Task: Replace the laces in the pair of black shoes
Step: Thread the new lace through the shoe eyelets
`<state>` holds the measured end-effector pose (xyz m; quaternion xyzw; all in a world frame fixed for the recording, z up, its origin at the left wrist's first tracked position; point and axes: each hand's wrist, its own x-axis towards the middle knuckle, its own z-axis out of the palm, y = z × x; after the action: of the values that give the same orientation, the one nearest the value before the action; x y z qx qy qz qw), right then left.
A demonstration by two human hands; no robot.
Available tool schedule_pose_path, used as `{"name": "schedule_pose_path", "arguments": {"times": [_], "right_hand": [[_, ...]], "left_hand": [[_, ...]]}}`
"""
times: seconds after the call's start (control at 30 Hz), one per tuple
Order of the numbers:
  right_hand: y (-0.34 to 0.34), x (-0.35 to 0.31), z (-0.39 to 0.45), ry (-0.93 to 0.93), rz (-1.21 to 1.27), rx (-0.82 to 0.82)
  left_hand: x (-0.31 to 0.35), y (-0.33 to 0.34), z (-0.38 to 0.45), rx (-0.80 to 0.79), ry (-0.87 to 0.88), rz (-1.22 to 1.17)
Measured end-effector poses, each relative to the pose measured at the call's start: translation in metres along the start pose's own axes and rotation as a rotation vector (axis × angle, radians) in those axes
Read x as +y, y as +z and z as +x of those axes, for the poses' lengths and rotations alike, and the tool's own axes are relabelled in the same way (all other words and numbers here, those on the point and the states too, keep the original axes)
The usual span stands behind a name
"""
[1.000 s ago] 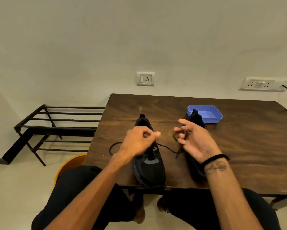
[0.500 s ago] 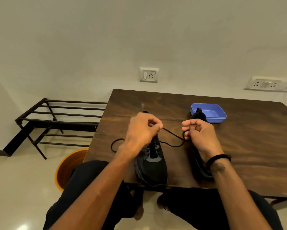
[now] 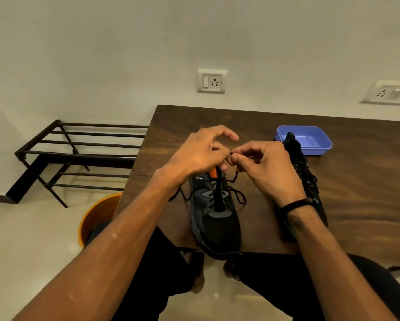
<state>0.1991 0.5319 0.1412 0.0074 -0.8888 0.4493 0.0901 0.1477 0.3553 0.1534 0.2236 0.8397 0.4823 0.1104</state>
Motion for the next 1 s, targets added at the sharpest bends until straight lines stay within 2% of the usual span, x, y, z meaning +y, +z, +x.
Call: {"name": "schedule_pose_path", "arguments": {"times": [0.07, 0.13, 0.27, 0.4, 0.53, 0.67, 0.73, 0.8, 0.87, 1.0], "right_hand": [[0.001, 0.001, 0.000, 0.010, -0.003, 0.019], [0.004, 0.005, -0.001, 0.034, -0.065, 0.013], [0.030, 0.020, -0.002, 0.003, -0.278, -0.052], [0.058, 0.028, -0.002, -0.032, -0.426, -0.051], [0.067, 0.020, -0.004, -0.092, -0.617, -0.085], [0.070, 0.006, 0.000, -0.102, -0.790, -0.165], [0.072, 0.008, 0.003, -0.100, -0.758, -0.179], [0.074, 0.019, 0.007, -0.064, -0.624, -0.158], [0.074, 0.029, 0.009, -0.019, -0.432, -0.133], [0.077, 0.040, 0.004, 0.154, -0.006, -0.147]], "left_hand": [[0.000, 0.001, -0.003, 0.002, -0.008, -0.005], [-0.006, 0.004, -0.003, 0.054, -0.050, 0.097], [-0.027, 0.003, -0.009, 0.175, -0.279, 0.401], [-0.034, 0.011, -0.026, 0.171, -0.428, 0.448], [-0.041, 0.030, -0.038, 0.143, -0.467, 0.536], [-0.046, 0.046, -0.040, 0.301, -0.434, 0.565], [-0.049, 0.056, -0.039, 0.359, -0.408, 0.522], [-0.053, 0.064, -0.039, 0.410, -0.435, 0.403], [-0.057, 0.067, -0.039, 0.465, -0.470, 0.290], [-0.062, 0.069, -0.042, 0.547, -0.478, 0.236]]}}
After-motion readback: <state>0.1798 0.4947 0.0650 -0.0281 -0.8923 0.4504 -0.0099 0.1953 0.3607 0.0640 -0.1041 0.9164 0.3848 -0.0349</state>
